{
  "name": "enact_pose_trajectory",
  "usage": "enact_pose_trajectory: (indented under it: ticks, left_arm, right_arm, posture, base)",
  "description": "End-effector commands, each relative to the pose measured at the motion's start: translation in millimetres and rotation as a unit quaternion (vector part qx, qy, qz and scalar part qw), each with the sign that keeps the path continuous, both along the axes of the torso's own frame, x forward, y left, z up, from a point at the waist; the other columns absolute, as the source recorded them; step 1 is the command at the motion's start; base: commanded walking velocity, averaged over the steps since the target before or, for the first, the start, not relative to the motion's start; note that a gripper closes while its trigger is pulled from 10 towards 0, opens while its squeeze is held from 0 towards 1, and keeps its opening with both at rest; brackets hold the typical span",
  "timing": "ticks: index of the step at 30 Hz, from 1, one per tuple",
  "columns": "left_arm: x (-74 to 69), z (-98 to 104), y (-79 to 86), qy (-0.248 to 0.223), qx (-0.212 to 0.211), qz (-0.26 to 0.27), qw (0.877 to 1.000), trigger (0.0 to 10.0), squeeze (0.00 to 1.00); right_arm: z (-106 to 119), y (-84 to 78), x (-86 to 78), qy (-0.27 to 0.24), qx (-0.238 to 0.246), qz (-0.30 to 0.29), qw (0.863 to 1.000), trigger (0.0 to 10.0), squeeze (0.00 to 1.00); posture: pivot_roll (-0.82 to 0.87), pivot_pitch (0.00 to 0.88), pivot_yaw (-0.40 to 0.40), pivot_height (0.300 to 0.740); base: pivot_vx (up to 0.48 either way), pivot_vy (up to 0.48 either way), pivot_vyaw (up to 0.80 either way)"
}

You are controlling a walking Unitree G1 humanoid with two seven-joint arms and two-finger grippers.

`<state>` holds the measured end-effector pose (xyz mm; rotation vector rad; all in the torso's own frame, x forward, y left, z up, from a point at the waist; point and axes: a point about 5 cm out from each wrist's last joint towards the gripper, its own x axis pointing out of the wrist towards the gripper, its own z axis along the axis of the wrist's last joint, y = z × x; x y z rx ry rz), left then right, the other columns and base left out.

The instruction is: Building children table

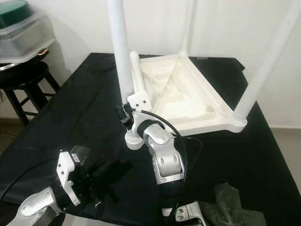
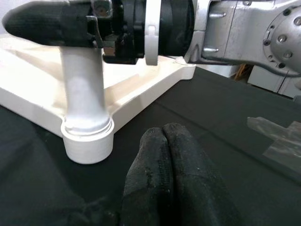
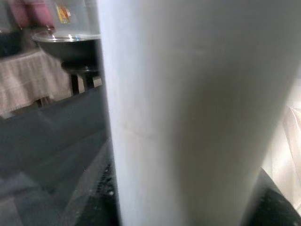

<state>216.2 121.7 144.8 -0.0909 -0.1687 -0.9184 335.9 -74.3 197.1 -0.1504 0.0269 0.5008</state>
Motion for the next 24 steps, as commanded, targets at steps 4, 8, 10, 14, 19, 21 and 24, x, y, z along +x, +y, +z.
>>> enact_pose_trajectory:
  ticks: [4, 8, 10, 14, 19, 21, 24]
  left_arm:
    - [-0.4, -6, 3.1, 0.016, 0.005, 0.005, 1.000, 10.0, 0.00]
    - [-0.8, -6, 1.4, 0.015, 0.001, 0.010, 1.000, 10.0, 0.00]
    - [-1.0, -6, 0.9, 0.014, -0.001, 0.012, 1.000, 10.0, 0.00]
    - [-1.9, -7, 0.0, 0.014, -0.002, 0.014, 1.000, 10.0, 0.00]
    - [-2.8, -6, -0.3, 0.013, -0.004, 0.017, 1.000, 10.0, 0.00]
    - [-3.0, -6, -0.2, 0.013, -0.005, 0.017, 1.000, 10.0, 0.00]
    - [-3.3, -6, -0.1, 0.013, -0.005, 0.017, 1.000, 10.0, 0.00]
  right_arm:
    - [0, -11.6, 5.0, 0.032, -0.010, 0.059, 0.998, 10.0, 1.00]
    - [31, -21.9, 10.0, -0.035, -0.056, 0.221, 0.973, 10.0, 0.42]
    - [35, -27.0, 10.9, -0.054, -0.083, 0.250, 0.963, 10.0, 0.23]
    - [39, -36.6, 12.9, -0.049, -0.098, 0.304, 0.946, 10.0, 0.00]
    - [55, -42.5, 22.3, -0.053, -0.086, 0.350, 0.931, 10.0, 0.00]
    - [58, -43.6, 24.2, -0.051, -0.075, 0.359, 0.929, 9.2, 0.00]
    - [61, -46.3, 27.1, -0.048, -0.064, 0.380, 0.921, 3.5, 0.00]
  posture:
    - [0.06, 0.178, 0.052, 0.740]
    - [0.07, 0.176, 0.047, 0.740]
    - [0.07, 0.176, 0.046, 0.740]
    - [0.08, 0.175, 0.044, 0.740]
    - [0.09, 0.183, 0.048, 0.740]
    - [0.09, 0.184, 0.048, 0.740]
    - [0.09, 0.187, 0.049, 0.740]
  base:
    - [0.000, 0.000, 0.00]
    - [0.000, 0.000, 0.00]
    - [0.000, 0.000, 0.00]
    - [0.000, 0.000, 0.00]
    - [0.000, 0.000, 0.00]
    - [0.000, 0.000, 0.00]
    - [0.000, 0.000, 0.00]
